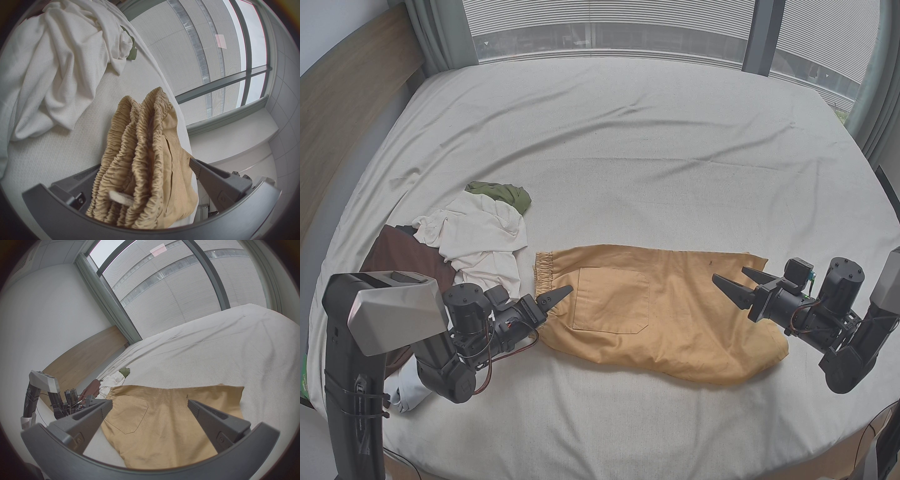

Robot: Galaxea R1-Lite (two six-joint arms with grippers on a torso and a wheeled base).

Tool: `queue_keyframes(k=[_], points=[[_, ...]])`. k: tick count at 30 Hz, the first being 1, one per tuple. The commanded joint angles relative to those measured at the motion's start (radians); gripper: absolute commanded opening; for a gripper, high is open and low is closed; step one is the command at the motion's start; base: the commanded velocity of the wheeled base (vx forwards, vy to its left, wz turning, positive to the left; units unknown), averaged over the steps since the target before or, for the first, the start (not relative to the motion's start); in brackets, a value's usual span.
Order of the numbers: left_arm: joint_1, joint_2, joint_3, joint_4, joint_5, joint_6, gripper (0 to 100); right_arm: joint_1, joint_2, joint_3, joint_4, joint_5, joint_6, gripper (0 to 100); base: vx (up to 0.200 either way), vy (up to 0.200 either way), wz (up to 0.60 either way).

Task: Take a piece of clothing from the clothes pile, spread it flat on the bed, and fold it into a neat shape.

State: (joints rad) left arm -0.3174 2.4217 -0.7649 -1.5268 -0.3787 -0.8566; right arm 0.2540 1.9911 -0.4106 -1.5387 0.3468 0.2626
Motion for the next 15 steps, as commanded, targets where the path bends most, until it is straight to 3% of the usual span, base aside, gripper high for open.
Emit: queue_keyframes(k=[1, 7, 15], points=[[0.001, 0.011, -0.008, 0.000, 0.000, -0.001, 0, 0.005, 0.002, 0.001, -0.001, 0.000, 0.000, 100, 0.000, 0.000, 0.00], [0.005, -0.024, 0.009, 0.004, 0.006, -0.001, 0, 0.013, 0.005, 0.012, 0.000, 0.000, 0.000, 100, 0.000, 0.000, 0.00], [0.031, -0.173, 0.162, 0.005, 0.004, 0.001, 0, 0.011, 0.046, 0.012, -0.001, -0.003, 0.001, 100, 0.000, 0.000, 0.00]])
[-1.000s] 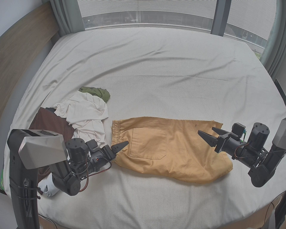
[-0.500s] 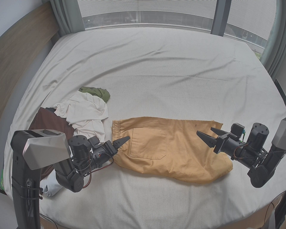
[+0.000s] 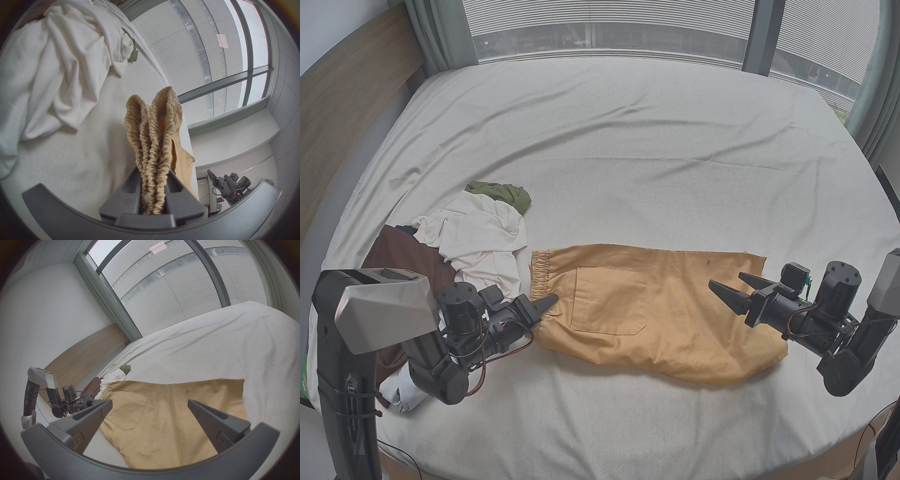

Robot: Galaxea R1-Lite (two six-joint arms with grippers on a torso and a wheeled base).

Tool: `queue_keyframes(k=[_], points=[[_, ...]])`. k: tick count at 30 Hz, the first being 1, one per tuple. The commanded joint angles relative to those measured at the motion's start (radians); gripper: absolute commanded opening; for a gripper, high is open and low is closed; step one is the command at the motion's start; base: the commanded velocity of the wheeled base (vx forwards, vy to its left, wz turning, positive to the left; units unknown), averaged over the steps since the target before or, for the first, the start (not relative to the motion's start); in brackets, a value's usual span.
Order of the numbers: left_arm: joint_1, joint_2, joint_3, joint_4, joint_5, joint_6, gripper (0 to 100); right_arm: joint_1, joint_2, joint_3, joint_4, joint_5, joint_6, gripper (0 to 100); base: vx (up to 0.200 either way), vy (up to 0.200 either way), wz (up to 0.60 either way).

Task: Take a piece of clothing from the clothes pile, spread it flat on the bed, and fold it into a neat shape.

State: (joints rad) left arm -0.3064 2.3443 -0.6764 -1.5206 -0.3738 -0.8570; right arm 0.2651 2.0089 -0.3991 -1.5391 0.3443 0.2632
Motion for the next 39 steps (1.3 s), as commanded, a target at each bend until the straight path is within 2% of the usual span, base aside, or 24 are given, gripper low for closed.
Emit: queue_keyframes(k=[1, 21, 33, 39], points=[[0.023, -0.105, 0.087, -0.001, 0.000, 0.001, 0, 0.000, 0.028, 0.000, -0.001, -0.001, 0.001, 100, 0.000, 0.000, 0.00], [0.115, -0.189, 0.222, -0.023, -0.007, 0.044, 0, 0.019, 0.059, 0.022, -0.001, 0.001, -0.012, 100, 0.000, 0.000, 0.00], [0.207, -0.244, 0.276, -0.023, -0.069, 0.050, 0, 0.045, 0.057, 0.028, -0.001, -0.001, -0.012, 100, 0.000, 0.000, 0.00], [0.194, -0.246, 0.296, -0.023, -0.080, 0.069, 0, 0.060, 0.054, 0.028, -0.003, 0.001, -0.012, 100, 0.000, 0.000, 0.00]])
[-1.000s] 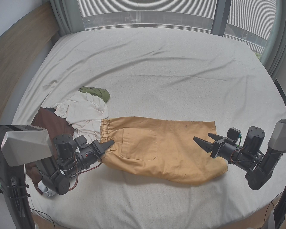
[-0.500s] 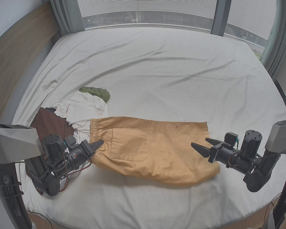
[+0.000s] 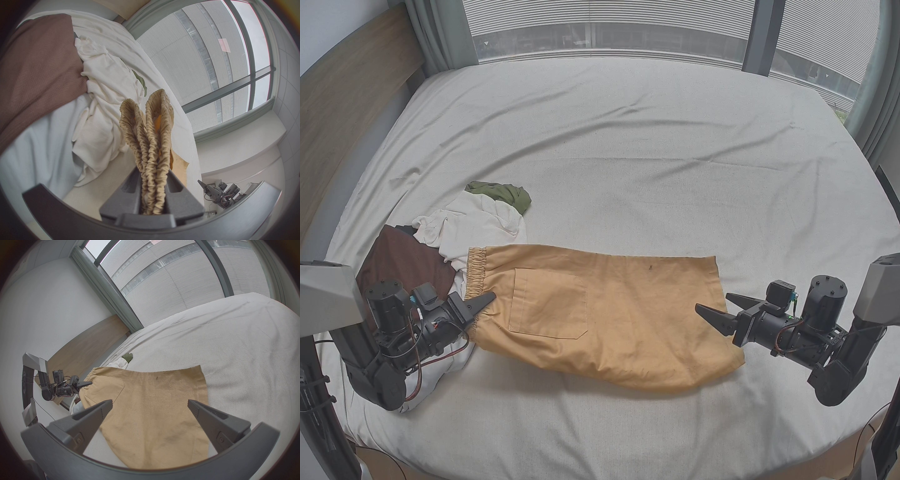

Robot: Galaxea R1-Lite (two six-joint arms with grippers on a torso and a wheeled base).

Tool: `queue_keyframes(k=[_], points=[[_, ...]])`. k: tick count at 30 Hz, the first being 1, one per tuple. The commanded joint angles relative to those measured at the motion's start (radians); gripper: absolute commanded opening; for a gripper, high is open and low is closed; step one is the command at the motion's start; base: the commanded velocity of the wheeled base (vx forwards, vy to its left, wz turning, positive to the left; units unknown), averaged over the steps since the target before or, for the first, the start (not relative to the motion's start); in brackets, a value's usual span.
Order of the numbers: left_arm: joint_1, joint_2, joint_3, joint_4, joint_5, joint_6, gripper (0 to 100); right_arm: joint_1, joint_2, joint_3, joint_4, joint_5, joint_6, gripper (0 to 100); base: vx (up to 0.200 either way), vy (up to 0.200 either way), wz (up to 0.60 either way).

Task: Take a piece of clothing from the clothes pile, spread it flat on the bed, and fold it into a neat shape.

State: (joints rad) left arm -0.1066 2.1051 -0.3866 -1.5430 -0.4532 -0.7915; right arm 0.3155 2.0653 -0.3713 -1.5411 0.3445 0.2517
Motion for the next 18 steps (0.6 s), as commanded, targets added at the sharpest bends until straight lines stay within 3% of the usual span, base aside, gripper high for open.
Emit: queue_keyframes(k=[1, 18], points=[[-0.033, -0.008, 0.002, 0.000, 0.001, 0.008, 0, 0.019, -0.005, 0.000, -0.002, 0.002, 0.001, 100, 0.000, 0.000, 0.00], [-0.266, -0.053, -0.083, 0.006, 0.018, 0.008, 0, 0.043, -0.071, 0.000, -0.001, 0.004, 0.008, 100, 0.000, 0.000, 0.00]])
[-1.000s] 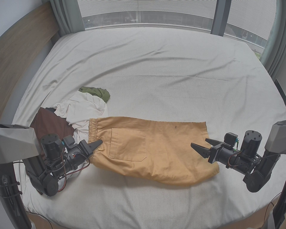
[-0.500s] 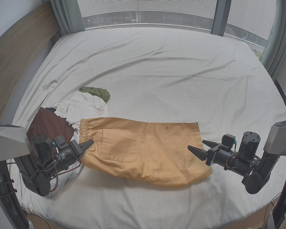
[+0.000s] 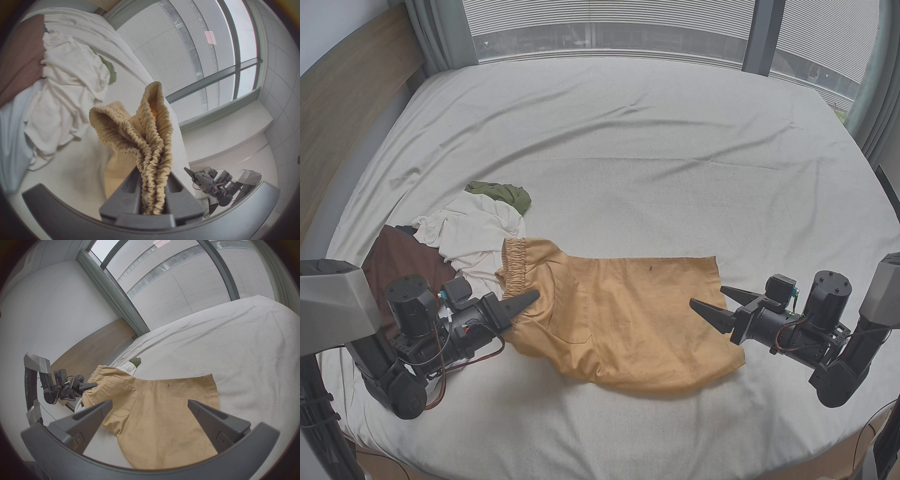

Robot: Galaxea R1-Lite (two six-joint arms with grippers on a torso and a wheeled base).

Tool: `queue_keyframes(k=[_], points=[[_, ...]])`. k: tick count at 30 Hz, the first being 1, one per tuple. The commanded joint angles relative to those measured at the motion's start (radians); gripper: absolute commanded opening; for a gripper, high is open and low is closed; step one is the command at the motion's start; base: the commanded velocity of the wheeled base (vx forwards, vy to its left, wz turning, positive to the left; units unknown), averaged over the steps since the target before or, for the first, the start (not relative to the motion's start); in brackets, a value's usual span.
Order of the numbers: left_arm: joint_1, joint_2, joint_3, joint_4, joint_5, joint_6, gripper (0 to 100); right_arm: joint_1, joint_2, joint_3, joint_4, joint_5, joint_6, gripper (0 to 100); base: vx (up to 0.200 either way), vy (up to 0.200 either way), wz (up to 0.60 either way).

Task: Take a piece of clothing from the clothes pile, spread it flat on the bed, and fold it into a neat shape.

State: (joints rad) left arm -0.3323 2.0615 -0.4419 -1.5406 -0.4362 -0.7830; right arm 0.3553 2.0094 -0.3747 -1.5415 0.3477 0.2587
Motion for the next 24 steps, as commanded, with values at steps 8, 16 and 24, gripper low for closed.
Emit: queue_keyframes(k=[8, 16, 24], points=[[-0.143, 0.032, -0.112, 0.011, 0.017, -0.002, 0, 0.002, -0.021, -0.006, 0.000, 0.001, 0.002, 100, 0.000, 0.000, 0.00], [-0.234, 0.088, -0.205, 0.028, 0.062, -0.007, 0, -0.016, -0.040, -0.029, 0.000, -0.003, 0.004, 100, 0.000, 0.000, 0.00], [-0.271, 0.158, -0.294, 0.054, 0.077, -0.007, 0, -0.022, -0.075, -0.046, 0.000, -0.004, 0.019, 100, 0.000, 0.000, 0.00]])
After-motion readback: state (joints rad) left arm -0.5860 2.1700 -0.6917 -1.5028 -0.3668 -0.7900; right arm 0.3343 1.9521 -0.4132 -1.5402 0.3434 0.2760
